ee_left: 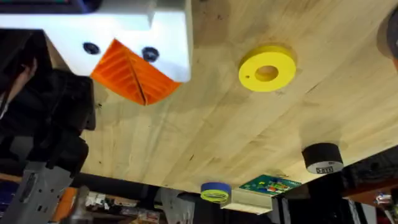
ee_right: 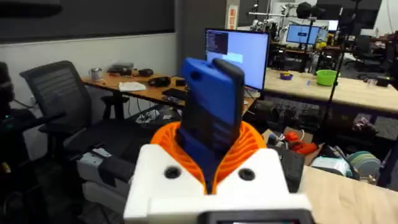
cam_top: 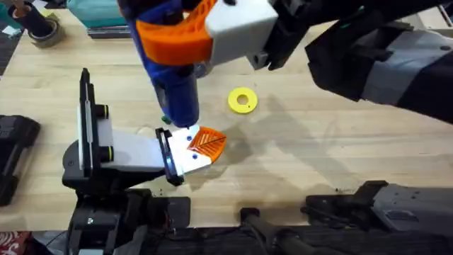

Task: Pick up the gripper from the table and insert it into the empty holder that is missing its gripper. Then pick up a screw, insert it into the mounting hole, and use the screwdriver to tighten it. Finally, clean up the table by picking up the vegetable and placing it into the bucket.

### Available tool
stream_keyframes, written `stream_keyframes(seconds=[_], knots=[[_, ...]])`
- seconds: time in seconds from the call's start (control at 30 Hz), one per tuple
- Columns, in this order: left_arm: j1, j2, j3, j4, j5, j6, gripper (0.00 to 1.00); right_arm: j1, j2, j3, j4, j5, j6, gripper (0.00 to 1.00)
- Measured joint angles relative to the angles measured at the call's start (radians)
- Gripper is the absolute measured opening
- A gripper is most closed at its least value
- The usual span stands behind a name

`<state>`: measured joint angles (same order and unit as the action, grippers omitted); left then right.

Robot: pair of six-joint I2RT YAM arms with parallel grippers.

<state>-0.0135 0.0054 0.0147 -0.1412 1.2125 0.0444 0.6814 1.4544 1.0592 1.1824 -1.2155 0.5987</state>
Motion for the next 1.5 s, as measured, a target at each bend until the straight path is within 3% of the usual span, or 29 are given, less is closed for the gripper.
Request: stream_keyframes(seconds=[1.5], knots=[[0.0,0.0,0.0,0.0,0.0,0.0,0.013,0.03,0.01,-0.069,-0.049,-0.059,-0.197,0.025]])
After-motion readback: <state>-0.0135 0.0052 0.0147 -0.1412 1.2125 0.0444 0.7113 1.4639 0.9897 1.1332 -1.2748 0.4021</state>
